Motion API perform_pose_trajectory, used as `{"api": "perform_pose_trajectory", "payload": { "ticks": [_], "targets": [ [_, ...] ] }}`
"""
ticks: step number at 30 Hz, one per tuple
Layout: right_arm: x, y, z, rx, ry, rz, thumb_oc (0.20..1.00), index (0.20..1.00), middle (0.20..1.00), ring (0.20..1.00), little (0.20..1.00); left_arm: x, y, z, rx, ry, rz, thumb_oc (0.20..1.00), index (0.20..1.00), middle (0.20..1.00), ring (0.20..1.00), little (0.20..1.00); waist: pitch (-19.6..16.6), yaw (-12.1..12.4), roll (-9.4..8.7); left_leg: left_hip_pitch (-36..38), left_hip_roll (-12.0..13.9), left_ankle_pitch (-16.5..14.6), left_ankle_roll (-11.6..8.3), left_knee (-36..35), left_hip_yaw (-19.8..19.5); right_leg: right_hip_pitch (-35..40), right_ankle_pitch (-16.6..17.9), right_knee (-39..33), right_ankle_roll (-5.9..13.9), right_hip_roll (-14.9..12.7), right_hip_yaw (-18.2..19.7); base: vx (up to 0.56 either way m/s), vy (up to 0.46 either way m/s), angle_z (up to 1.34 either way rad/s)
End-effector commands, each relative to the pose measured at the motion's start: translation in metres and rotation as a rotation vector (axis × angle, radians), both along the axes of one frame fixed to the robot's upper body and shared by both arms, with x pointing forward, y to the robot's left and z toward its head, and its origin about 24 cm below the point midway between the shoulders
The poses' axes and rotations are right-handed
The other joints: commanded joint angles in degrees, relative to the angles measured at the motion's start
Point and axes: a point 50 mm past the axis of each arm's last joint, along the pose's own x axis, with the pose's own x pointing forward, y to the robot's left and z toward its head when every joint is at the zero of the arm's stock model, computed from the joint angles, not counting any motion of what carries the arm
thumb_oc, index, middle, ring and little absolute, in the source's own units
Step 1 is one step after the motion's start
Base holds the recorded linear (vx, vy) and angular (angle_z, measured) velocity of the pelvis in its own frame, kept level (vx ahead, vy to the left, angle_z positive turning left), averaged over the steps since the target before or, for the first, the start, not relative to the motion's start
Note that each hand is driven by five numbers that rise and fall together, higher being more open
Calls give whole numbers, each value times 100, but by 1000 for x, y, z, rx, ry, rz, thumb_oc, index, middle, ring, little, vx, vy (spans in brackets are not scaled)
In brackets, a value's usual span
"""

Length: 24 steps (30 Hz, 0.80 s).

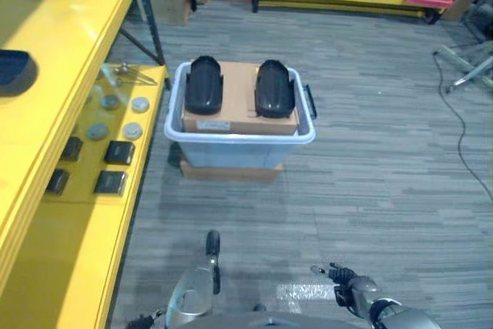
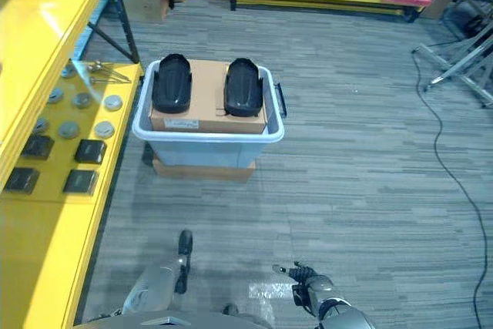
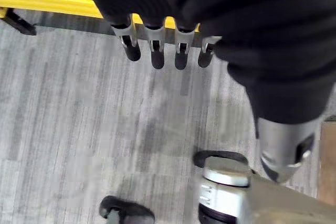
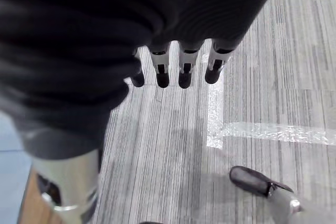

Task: Move parts from the plastic box to the shelf.

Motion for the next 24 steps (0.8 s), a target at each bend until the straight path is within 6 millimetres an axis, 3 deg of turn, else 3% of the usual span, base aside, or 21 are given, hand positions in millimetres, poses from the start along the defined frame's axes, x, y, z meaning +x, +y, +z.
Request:
{"api": "perform_pose_trajectory", "payload": {
  "ticks": [1, 3, 5, 8, 10, 11, 15, 16, 19, 22, 24],
  "targets": [
    [-11, -6, -2, 7, 24, 38, 1000, 1000, 1000, 1000, 1000, 37, 0, 9, 49, -130, -93, 1000, 1000, 1000, 1000, 1000, -384, 82, 419, 204, 109, -379, -178, 50, -103, -968, 230, 1523, 302, 0, -350, 326, 121, -19],
    [-11, 1, -4, 27, 13, 31, 1000, 1000, 1000, 1000, 1000, 53, -1, 15, 65, -183, -131, 1000, 1000, 1000, 1000, 1000, -371, -22, 550, 476, 117, -482, -76, -37, -260, -1469, 478, 2197, 417, -132, -361, 254, 49, -2],
    [-9, 4, -4, 34, 7, 42, 1000, 1000, 1000, 1000, 1000, 61, -1, 18, 68, -205, -132, 1000, 1000, 1000, 1000, 1000, -330, -83, 621, 619, 134, -536, -84, -66, -331, -1676, 525, 2201, 427, -233, -411, 181, -62, 10],
    [-8, 9, -5, 28, 3, 73, 1000, 1000, 1000, 1000, 1000, 69, 1, 21, 69, -220, -139, 1000, 1000, 1000, 1000, 1000, -217, -195, 689, 922, 206, -629, -267, -85, -387, -1728, 733, 1098, 470, -578, -624, 263, -256, 0],
    [-13, 8, -6, 15, 31, 92, 1000, 1000, 1000, 1000, 1000, 62, 3, 19, 55, -193, -86, 1000, 1000, 1000, 1000, 1000, -159, -446, 676, 1259, 236, -926, -316, -167, -431, -2028, 1427, 425, 761, -973, -375, 456, -504, 1],
    [-20, 8, -9, 6, 62, 103, 1000, 1000, 1000, 1000, 1000, 56, 7, 17, 50, -166, -57, 1000, 1000, 1000, 1000, 1000, -154, -579, 712, 1440, 384, -1023, -345, -240, -487, -2158, 1505, 401, 811, -1030, -169, 376, -435, 21],
    [-28, 2, -10, -58, 105, 182, 1000, 1000, 1000, 1000, 1000, 40, 7, 12, 57, -133, 14, 1000, 1000, 1000, 1000, 1000, -224, -638, 708, 1496, 685, -931, -506, -252, -488, -1965, 1306, 322, 679, -831, -219, 226, -332, 38],
    [-28, -2, -9, -59, 94, 117, 1000, 1000, 1000, 1000, 1000, 36, 5, 10, 38, -133, 43, 1000, 1000, 1000, 1000, 1000, -189, -607, 669, 1286, 812, -818, -558, 79, -518, -1875, 1146, 405, 520, -717, -292, 154, -323, 58],
    [-18, -7, -4, -39, 29, 18, 1000, 1000, 1000, 1000, 1000, 40, -6, 9, 16, -139, -11, 1000, 1000, 1000, 1000, 1000, -91, -561, 666, 902, 921, -606, -643, 429, -376, -1761, 968, 418, 362, -601, -496, 24, -148, 37],
    [-9, -11, 2, -41, -87, -64, 1000, 1000, 1000, 1000, 1000, 39, -18, 6, -12, -125, -49, 1000, 1000, 1000, 1000, 1000, -39, -563, 784, 674, 1026, -251, -868, -86, -89, -1606, 845, 374, 405, -559, -597, 67, 37, 33],
    [-4, -12, 6, -56, -148, -82, 1000, 1000, 1000, 1000, 1000, 36, -19, 5, -5, -122, -76, 1000, 1000, 1000, 1000, 1000, -42, -551, 782, 660, 1018, -229, -868, -176, -95, -1606, 824, 387, 431, -583, -595, 66, 33, 30]
  ]
}}
